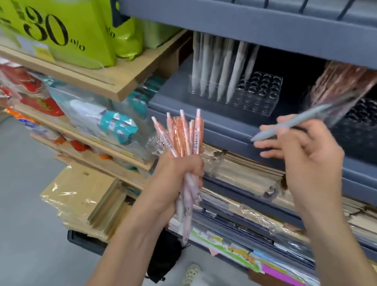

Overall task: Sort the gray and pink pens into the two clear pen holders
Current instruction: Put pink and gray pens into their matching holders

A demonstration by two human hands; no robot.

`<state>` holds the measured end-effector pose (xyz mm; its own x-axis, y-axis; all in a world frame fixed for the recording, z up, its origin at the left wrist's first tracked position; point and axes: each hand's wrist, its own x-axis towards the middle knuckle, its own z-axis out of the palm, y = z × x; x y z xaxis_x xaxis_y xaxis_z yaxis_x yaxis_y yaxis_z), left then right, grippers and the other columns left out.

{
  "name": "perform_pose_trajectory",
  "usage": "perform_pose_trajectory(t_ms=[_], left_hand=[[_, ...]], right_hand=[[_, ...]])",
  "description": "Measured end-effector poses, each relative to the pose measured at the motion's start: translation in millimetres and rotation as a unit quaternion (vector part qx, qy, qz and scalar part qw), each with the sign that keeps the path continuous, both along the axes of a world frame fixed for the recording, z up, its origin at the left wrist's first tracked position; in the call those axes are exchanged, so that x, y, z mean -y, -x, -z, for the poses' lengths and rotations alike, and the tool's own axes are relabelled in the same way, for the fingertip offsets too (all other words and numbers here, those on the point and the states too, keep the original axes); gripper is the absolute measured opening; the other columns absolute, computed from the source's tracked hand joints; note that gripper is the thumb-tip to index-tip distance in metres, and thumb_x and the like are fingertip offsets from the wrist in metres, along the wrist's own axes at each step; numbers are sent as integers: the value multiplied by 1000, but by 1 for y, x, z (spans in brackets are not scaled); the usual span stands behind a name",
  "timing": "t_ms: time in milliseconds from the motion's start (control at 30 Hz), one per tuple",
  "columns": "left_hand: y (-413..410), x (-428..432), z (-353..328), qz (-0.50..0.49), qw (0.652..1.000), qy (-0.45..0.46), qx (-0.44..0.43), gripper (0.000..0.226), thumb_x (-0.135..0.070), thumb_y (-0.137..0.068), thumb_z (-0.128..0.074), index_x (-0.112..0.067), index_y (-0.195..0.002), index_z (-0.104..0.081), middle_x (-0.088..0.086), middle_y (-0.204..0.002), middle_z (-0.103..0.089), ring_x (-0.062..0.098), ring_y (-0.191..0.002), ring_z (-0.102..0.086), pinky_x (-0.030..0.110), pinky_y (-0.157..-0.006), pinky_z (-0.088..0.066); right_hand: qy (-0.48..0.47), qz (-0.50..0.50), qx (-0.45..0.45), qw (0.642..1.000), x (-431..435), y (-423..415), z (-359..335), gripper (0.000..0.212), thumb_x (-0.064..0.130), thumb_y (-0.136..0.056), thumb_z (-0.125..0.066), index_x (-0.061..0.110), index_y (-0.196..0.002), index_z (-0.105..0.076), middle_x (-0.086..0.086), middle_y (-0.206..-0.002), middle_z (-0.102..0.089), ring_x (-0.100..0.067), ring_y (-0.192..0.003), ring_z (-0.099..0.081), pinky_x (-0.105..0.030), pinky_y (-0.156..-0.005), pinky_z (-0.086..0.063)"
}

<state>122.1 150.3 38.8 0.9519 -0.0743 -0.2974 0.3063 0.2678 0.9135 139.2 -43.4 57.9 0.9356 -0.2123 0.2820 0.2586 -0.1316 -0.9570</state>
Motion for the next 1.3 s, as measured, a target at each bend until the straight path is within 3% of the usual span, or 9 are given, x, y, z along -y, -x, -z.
perform_pose_trajectory(t_ms=[100,200,367,467,567,733,900,1100,1300], left_hand=[[-18,-10,-1,17,1000,6,3,11,-4,-55,-57,-9,-59,-49,7,-52,-38,18,-42,-34,21,-39,-29],[-34,-16,-3,35,999,15,15,12,-4,-56,-58,-7,-67,-53,8,-56,-38,19,-47,-33,20,-42,-35],[-53,-23,-5,90,996,10,17,32,-5,-55,-58,-2,-86,-55,8,-59,-38,20,-45,-38,21,-43,-39],[-56,-27,-7,118,993,15,18,33,-6,-56,-57,-3,-89,-58,8,-60,-41,16,-46,-42,20,-43,-39],[-57,-32,-8,140,990,22,24,34,-5,-56,-57,-4,-89,-59,5,-63,-43,13,-48,-44,21,-43,-41],[-62,-37,-11,148,988,27,31,33,-4,-56,-55,-4,-89,-58,4,-64,-45,13,-50,-45,21,-44,-41],[-69,-41,-12,140,989,32,28,30,-5,-56,-56,-6,-86,-60,5,-64,-44,14,-50,-44,21,-46,-40],[-74,-39,-9,115,991,72,15,30,-4,-59,-54,-8,-87,-61,2,-65,-47,12,-50,-45,19,-46,-37],[-75,-35,-12,104,993,56,20,32,-5,-58,-55,-7,-90,-61,3,-65,-48,13,-50,-45,20,-46,-37]], right_hand=[[14,76,38,996,-11,-23,-8,5,17,-92,-63,18,-93,-67,8,-84,-75,-11,-77,-72,-19,-66,-56],[45,139,58,987,-21,-43,-12,9,14,-86,-65,22,-88,-69,11,-82,-75,-10,-82,-72,-30,-79,-59],[62,208,89,972,-34,-71,-13,23,23,-84,-70,24,-103,-57,16,-84,-73,-1,-85,-70,-19,-78,-53],[97,220,114,964,-39,-80,-12,14,22,-89,-65,27,-101,-61,22,-88,-69,-1,-90,-67,-22,-84,-53],[166,243,115,949,-40,-90,-10,11,19,-91,-60,19,-101,-66,1,-96,-70,-17,-91,-65,-32,-83,-53],[234,264,43,935,-39,-108,-19,15,18,-92,-60,6,-101,-65,3,-91,-65,-13,-84,-61,-23,-77,-48],[348,265,-24,899,-37,-121,-34,25,26,-95,-58,10,-112,-66,-3,-105,-73,-26,-102,-65,-28,-82,-44],[436,203,-19,877,-36,-132,-41,39,24,-97,-51,16,-135,-53,-9,-115,-68,-34,-113,-58,-33,-96,-42],[416,198,-4,888,-36,-138,-33,44,24,-94,-56,20,-138,-52,-3,-112,-70,-29,-111,-58,-22,-82,-35]])
